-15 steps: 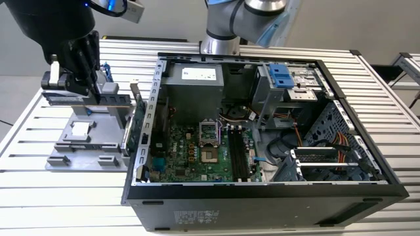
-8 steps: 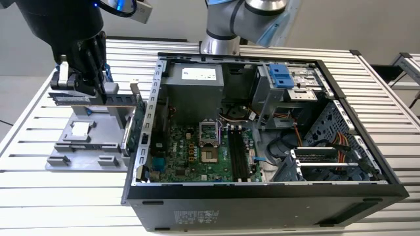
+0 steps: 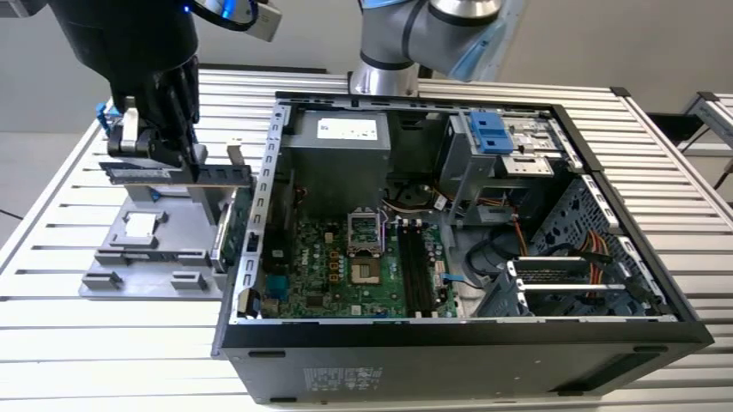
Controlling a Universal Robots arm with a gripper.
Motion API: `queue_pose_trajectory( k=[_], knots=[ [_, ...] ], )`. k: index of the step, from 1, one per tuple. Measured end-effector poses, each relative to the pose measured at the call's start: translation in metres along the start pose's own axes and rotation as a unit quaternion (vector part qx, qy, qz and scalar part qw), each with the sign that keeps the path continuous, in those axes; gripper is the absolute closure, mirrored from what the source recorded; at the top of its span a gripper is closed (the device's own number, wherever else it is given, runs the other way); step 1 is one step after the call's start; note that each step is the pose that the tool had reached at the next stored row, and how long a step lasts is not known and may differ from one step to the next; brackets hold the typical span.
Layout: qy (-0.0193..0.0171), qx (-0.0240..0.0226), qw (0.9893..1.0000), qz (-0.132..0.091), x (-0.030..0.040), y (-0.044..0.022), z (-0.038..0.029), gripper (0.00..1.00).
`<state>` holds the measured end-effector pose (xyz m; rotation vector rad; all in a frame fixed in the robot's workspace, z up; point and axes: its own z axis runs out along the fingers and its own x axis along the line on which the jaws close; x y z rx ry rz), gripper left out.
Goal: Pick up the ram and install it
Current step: 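Pick up the ram and move it above insertion slot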
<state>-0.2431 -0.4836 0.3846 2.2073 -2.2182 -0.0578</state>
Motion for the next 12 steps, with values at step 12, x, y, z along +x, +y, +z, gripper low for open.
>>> queue_pose_trajectory(
  k=[12],
  knots=[
    [0.0000,0.0000,1.0000,0.000,-0.0001,-0.0186,-0.0007,1.00]
  ],
)
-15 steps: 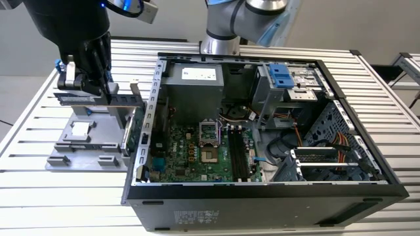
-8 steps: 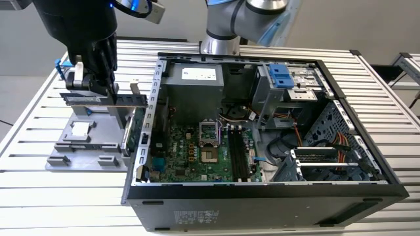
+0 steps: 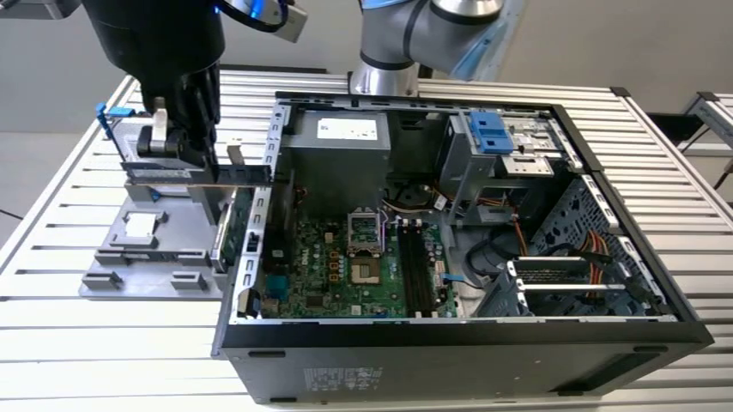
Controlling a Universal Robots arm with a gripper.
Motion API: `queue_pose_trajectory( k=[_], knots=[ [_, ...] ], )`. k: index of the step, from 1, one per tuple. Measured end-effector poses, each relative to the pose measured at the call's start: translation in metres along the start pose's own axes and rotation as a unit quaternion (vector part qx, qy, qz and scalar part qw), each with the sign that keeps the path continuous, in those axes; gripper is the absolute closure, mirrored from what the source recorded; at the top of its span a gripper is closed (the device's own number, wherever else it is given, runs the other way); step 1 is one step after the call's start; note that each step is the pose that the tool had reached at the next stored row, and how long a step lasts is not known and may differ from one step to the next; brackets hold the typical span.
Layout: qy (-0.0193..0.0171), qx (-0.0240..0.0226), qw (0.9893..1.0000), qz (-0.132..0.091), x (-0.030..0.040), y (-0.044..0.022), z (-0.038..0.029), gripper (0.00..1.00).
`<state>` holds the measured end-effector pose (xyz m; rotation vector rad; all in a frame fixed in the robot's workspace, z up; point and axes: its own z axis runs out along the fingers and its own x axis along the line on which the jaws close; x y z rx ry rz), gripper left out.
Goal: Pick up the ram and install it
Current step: 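Pick up the ram and move it above insertion slot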
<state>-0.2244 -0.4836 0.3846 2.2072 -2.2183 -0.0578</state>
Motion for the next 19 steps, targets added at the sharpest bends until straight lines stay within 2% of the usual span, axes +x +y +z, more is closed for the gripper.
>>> queue_pose_trajectory(
  k=[19],
  knots=[
    [0.0000,0.0000,1.0000,0.000,-0.0002,-0.0277,-0.0009,1.00]
  ],
)
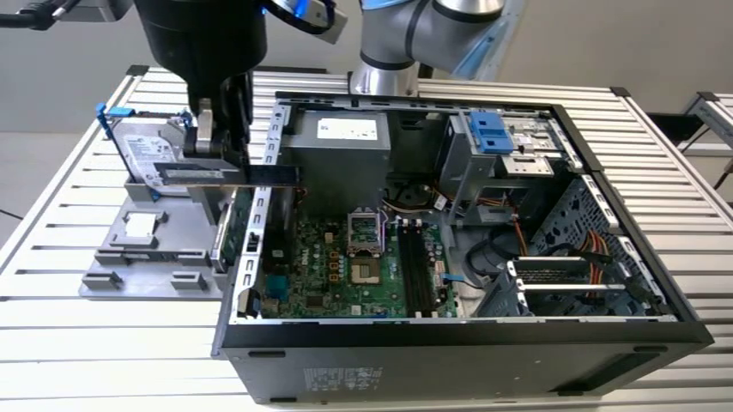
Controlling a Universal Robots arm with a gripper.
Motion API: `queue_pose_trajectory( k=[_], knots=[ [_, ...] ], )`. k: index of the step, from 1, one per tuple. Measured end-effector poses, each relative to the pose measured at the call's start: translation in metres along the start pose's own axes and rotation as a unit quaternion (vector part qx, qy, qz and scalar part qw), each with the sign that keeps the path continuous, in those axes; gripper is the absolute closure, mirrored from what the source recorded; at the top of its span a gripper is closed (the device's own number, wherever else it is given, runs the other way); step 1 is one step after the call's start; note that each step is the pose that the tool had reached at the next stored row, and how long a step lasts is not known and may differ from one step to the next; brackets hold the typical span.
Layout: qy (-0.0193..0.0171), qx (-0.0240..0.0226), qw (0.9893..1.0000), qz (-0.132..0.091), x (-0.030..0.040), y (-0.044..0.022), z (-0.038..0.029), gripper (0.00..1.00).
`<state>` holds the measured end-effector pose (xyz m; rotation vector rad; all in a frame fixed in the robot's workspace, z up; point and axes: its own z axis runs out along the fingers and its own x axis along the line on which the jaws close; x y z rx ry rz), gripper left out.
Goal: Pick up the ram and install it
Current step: 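Pick up the ram and move it above insertion slot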
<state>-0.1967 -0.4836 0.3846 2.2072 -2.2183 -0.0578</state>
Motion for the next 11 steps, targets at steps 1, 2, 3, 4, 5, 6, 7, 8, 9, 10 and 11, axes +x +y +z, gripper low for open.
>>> queue_pose_trajectory(
  k=[1,2,3,4,5,6,7,8,9,10,11],
  knots=[
    [0.0000,0.0000,1.0000,0.000,0.0000,-0.0017,0.0000,1.00],
    [0.0000,0.0000,1.0000,0.000,0.0000,-0.0032,-0.0001,1.00],
    [0.0000,0.0000,1.0000,0.000,0.0000,-0.0047,-0.0002,1.00],
    [0.0000,0.0000,1.0000,0.000,0.0000,-0.0063,-0.0002,1.00],
    [0.0000,0.0000,1.0000,0.000,0.0000,-0.0078,-0.0003,1.00],
    [0.0000,0.0000,1.0000,0.000,0.0000,-0.0094,-0.0003,1.00],
    [0.0000,0.0000,1.0000,0.000,-0.0001,-0.0110,-0.0003,1.00],
    [0.0000,0.0000,1.0000,0.000,-0.0001,-0.0125,-0.0004,1.00],
    [0.0000,0.0000,1.0000,0.000,-0.0001,-0.0139,-0.0005,1.00],
    [0.0000,0.0000,1.0000,0.000,-0.0001,-0.0154,-0.0005,1.00],
    [0.0000,0.0000,1.0000,0.000,-0.0001,-0.0170,-0.0006,1.00]
  ],
)
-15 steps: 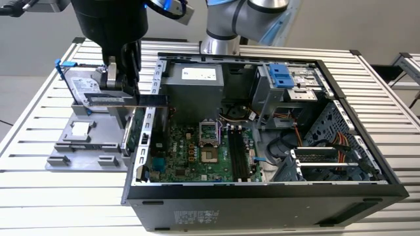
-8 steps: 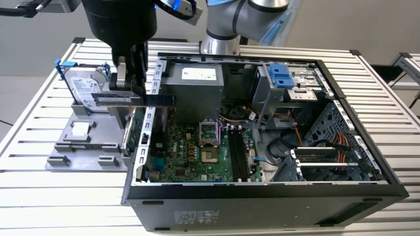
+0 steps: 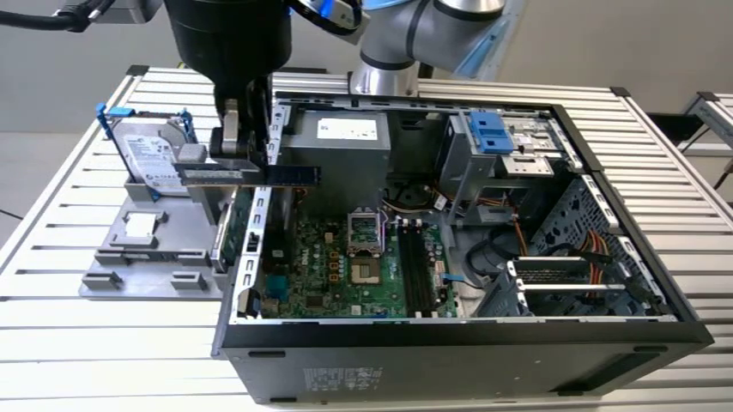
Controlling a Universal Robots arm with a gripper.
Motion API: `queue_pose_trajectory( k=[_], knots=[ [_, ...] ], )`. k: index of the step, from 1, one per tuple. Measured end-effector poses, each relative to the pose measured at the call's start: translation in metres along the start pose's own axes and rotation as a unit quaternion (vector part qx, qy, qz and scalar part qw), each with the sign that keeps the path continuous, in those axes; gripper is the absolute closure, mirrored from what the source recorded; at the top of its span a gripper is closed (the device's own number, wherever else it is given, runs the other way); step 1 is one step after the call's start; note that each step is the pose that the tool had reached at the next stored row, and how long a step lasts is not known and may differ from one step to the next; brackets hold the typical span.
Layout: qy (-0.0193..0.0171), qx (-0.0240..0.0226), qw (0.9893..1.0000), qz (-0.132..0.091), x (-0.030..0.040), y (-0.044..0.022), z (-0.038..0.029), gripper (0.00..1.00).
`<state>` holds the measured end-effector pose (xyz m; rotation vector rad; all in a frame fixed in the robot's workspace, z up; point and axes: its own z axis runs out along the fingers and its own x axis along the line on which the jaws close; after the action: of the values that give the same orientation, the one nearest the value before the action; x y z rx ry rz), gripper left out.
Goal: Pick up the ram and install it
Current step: 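Pick up the ram and move it above insertion slot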
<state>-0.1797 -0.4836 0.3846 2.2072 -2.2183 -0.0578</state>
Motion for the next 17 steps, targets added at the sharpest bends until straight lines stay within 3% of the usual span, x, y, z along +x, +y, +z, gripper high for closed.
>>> queue_pose_trajectory(
  k=[17],
  knots=[
    [0.0000,0.0000,1.0000,0.000,-0.0001,-0.0239,-0.0008,1.00]
  ],
)
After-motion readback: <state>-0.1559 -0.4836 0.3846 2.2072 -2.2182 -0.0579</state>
